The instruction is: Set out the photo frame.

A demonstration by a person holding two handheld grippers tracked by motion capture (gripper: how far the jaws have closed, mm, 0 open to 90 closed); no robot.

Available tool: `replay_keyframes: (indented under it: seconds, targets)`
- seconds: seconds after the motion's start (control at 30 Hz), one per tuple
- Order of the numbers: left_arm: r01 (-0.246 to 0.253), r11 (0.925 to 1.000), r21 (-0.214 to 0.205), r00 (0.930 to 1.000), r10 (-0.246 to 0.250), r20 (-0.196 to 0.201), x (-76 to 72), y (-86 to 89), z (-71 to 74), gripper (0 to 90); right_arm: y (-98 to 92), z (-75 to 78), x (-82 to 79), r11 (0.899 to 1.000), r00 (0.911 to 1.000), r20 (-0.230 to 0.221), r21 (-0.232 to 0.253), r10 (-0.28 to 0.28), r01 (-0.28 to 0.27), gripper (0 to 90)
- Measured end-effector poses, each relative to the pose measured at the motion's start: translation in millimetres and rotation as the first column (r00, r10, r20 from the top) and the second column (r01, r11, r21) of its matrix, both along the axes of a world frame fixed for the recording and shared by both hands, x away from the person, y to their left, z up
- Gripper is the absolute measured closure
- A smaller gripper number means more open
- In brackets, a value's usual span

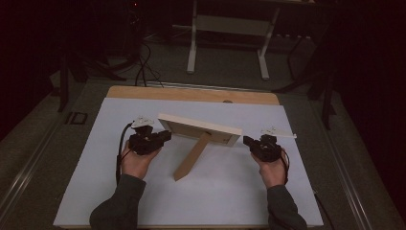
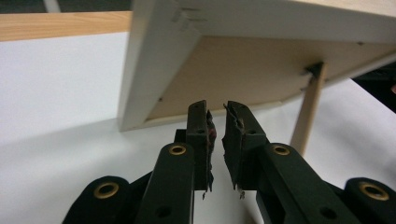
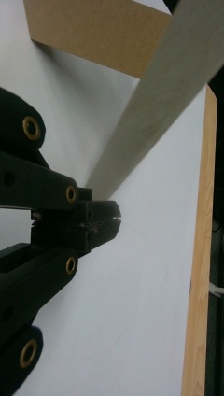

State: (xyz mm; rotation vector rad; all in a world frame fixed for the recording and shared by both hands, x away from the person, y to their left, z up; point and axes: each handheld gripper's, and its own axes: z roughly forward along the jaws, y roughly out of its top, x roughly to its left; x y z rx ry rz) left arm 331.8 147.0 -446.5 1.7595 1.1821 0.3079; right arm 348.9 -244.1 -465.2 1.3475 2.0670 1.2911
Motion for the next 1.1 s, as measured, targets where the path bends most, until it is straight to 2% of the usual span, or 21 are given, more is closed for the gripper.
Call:
replay_keyframes:
  seconds: [0.1, 0.2, 0.33, 0.57, 1.1]
  targets:
    - [0.012, 0.9999, 0.000, 0.9999, -0.012, 0.007, 2.1, -1.6, -0.8, 81.9, 0.5, -0.1, 3.4, 1.000, 1.0000, -0.005, 0.006, -0.002, 0.002, 89.8]
    - [0.021, 0.9996, 0.018, 0.9997, -0.021, 0.008, 4.5, -4.9, -1.9, 85.0, 1.1, -0.5, 6.3, 1.000, 0.9999, -0.011, 0.019, -0.002, 0.002, 89.8]
    - [0.017, 0.9995, 0.027, 0.9998, -0.017, 0.007, 7.6, -9.2, -3.2, 89.8, 3.6, -1.2, 10.3, 1.000, 0.9999, -0.017, 0.029, 0.003, -0.002, 89.8]
    - [0.008, 0.9988, 0.048, 0.9998, -0.009, 0.016, 11.4, -13.6, -3.3, 90.0, 8.0, 0.1, 17.3, 0.999, 0.9998, -0.019, 0.041, 0.008, -0.007, 89.8]
    - [-0.014, 0.9979, 0.063, 0.9995, 0.013, 0.029, 16.6, -18.4, -0.6, 90.0, 14.6, 3.4, 24.9, 0.997, 0.9992, -0.028, 0.071, 0.030, -0.028, 89.8]
